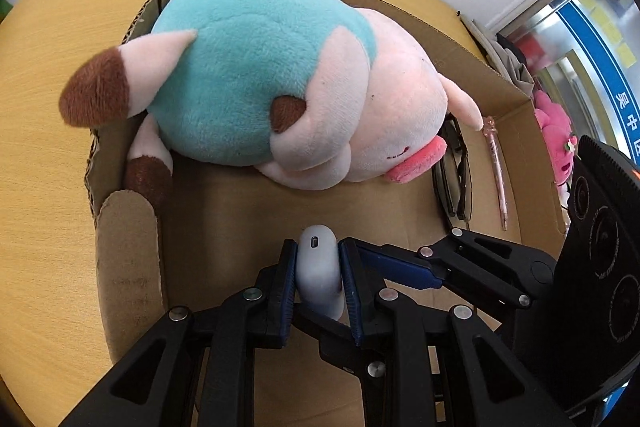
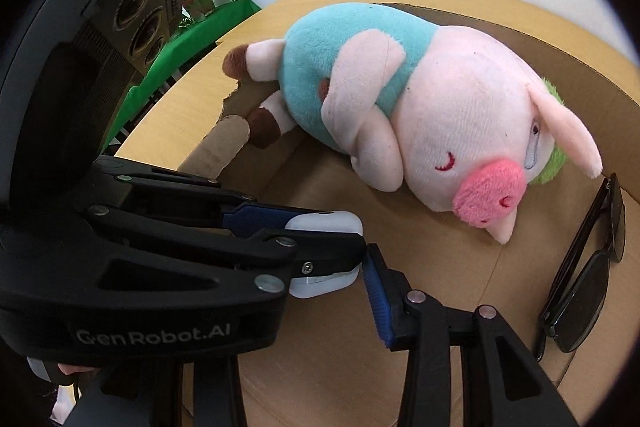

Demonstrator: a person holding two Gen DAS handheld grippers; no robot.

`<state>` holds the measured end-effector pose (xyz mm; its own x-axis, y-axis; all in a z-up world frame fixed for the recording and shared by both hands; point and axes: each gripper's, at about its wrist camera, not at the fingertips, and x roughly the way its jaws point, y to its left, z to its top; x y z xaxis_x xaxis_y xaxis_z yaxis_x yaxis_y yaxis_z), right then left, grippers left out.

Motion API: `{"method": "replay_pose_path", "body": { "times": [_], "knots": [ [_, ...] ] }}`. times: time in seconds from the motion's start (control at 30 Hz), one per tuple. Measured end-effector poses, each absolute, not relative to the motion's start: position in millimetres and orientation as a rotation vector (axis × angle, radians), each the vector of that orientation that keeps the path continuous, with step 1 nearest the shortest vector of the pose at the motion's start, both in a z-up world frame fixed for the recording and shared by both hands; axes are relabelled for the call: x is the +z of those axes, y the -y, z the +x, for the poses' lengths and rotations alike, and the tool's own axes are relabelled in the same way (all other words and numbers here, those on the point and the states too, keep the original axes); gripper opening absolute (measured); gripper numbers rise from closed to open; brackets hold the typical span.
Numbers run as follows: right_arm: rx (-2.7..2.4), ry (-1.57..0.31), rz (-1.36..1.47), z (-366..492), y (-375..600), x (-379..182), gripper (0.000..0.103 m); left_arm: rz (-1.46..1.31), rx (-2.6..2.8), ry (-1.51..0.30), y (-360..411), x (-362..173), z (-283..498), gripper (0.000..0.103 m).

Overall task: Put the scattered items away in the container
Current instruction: 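Open the right gripper to drop the earbud case into the box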

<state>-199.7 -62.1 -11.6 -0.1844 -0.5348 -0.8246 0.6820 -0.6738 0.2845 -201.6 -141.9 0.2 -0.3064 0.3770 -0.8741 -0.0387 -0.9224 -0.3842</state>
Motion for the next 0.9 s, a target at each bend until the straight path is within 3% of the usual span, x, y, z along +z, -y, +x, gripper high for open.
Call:
{"method": "replay_pose_path", "body": {
  "times": [0.1, 0.13, 0.17, 0.23, 0.43, 0.77, 0.9],
  "knots": [
    [-1.956, -0.158, 1.258, -193.5, 52.8, -3.6, 0.049, -1.658, 2.342, 0.411, 140.0, 9.2, -194.4, 0.024],
    [-1.974, -0.161, 1.24, -188.3, 48.3, 2.6, 0.054, -1.631, 2.375, 0.405, 139.7, 17.5, -188.1, 0.028],
    [-1.995, -0.172, 1.215, -180.9, 43.1, 10.9, 0.057, -1.604, 2.419, 0.383, 139.0, 27.3, -180.8, 0.036],
    [-2.04, -0.205, 1.16, -161.5, 30.7, 29.8, 0.067, -1.538, 2.538, 0.308, 138.4, 48.1, -163.2, 0.067],
    [-2.183, -0.14, 0.997, -76.8, -22.0, 76.7, 0.079, -1.149, 2.839, 0.114, 129.9, 110.9, -70.5, 0.099],
    [-2.431, -0.065, 0.893, 4.0, -74.4, 100.6, 0.079, -0.921, 3.004, -0.105, 89.8, 125.1, 28.4, 0.103],
    [-2.461, -0.052, 0.89, 24.1, -93.5, 94.7, 0.079, -0.872, 3.015, -0.111, 76.9, 124.9, 54.3, 0.103]
  ]
}}
